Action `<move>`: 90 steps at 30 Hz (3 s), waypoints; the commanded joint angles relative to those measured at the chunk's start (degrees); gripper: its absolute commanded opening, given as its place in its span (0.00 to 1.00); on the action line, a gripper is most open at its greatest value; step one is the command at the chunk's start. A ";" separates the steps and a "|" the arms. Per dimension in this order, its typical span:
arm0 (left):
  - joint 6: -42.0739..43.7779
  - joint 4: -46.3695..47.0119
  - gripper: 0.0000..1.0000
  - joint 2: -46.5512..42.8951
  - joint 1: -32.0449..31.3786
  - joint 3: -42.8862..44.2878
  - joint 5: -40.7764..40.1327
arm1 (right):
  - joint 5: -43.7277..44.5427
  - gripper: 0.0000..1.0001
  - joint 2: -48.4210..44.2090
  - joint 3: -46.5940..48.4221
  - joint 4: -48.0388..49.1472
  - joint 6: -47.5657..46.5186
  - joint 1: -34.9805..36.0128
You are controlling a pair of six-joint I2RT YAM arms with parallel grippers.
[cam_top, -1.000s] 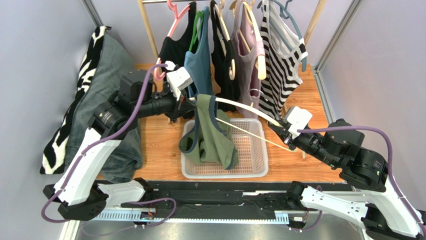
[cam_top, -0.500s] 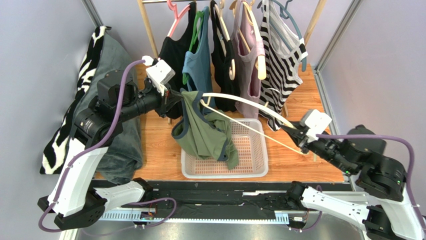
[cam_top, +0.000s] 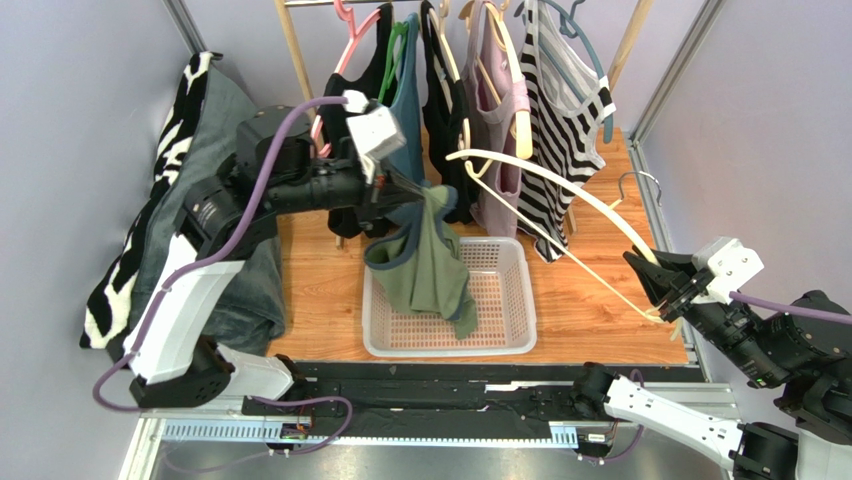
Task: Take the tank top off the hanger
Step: Place the tank top in the bin.
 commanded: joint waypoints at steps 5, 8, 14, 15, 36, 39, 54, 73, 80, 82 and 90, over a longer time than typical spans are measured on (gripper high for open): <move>8.97 -1.71 0.00 9.73 -12.47 12.06 1.47 | 8.42 0.00 -1.04 -0.96 4.89 -0.64 -0.13; 10.90 -1.88 0.00 9.31 -13.71 5.14 -0.71 | 9.30 0.00 -2.01 -1.66 5.51 -1.08 -0.14; 17.13 2.76 0.00 7.02 -13.36 -14.72 -15.03 | 9.74 0.00 -2.10 -2.98 5.25 -1.26 -0.13; 17.58 3.56 0.00 6.93 -13.27 -16.76 -18.01 | 9.65 0.00 -2.19 -3.51 5.60 -1.26 -0.14; 16.62 21.66 0.95 9.65 -4.48 -38.75 -28.23 | 11.50 0.06 -1.23 -4.74 8.06 -0.55 -0.14; 17.15 25.71 0.95 11.14 -4.48 -41.83 -28.15 | 11.15 0.06 -0.61 -4.31 8.33 -0.20 -0.14; 17.41 35.83 0.62 20.55 -1.23 -44.65 -22.18 | 9.83 0.02 1.32 -2.63 6.65 1.65 -0.14; 11.35 27.13 0.00 10.54 -1.31 -39.99 -14.53 | 9.74 0.00 0.62 -5.62 6.65 2.26 -0.14; 10.02 18.26 0.00 8.60 -2.80 -38.58 -2.58 | 10.26 0.00 0.36 -5.45 6.48 2.79 -0.14; 13.09 17.63 0.00 8.07 -4.91 -40.86 -3.01 | 10.62 0.00 0.27 -5.45 6.39 2.87 -0.14; 23.90 26.06 0.03 9.21 -9.40 -55.36 -18.38 | 11.41 0.00 0.27 -5.45 5.86 3.23 -0.14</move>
